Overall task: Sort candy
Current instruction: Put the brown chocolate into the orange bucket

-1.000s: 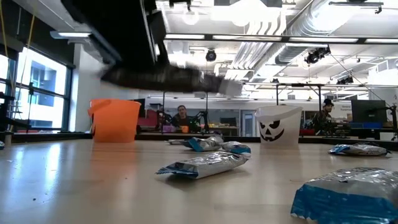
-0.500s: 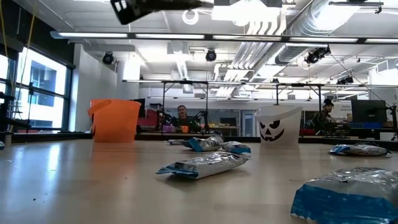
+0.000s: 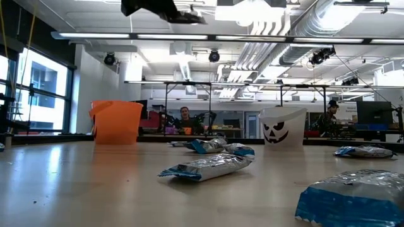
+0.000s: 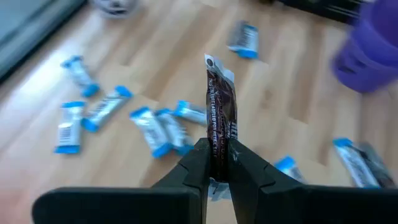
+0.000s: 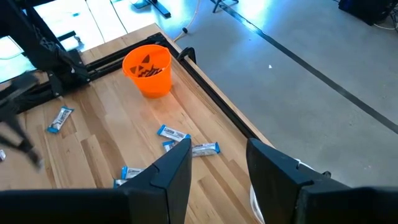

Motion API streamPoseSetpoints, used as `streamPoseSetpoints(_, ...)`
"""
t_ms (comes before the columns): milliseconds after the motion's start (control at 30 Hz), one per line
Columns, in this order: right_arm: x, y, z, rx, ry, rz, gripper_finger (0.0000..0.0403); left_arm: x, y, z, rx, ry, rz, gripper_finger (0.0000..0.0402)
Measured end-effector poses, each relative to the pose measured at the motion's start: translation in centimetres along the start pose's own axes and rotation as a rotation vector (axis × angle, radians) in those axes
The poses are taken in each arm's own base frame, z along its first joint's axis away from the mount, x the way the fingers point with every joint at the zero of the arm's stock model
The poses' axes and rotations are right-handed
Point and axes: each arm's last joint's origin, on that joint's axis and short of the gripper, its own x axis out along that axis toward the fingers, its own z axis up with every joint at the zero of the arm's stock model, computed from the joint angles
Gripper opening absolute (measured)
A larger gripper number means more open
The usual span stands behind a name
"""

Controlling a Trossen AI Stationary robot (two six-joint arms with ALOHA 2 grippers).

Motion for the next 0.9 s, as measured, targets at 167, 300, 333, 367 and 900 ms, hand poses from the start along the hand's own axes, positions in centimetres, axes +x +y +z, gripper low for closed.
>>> streamPoseSetpoints(167,0.0,0.0,0.0,0.000,0.000,0.000,0.0149,0.2,3.3,1.1,-0.053,0.005,0.122,0.0033)
streamPoseSetpoints(300,0.0,0.0,0.0,0.000,0.000,0.000,0.0149,0.4,6.4,1.7,-0.098,0.042,0.224,0.0033)
streamPoseSetpoints(333,0.0,0.0,0.0,0.000,0.000,0.000,0.0149,0.4,7.1,1.9,-0.112,0.047,0.246,0.0033)
streamPoseSetpoints(367,0.0,0.0,0.0,0.000,0.000,0.000,0.0149,0.4,8.0,2.0,-0.118,0.061,0.273,0.0033)
streamPoseSetpoints(900,0.0,0.0,0.0,0.000,0.000,0.000,0.0149,0.7,21.9,2.7,-0.251,0.265,0.478,0.0033)
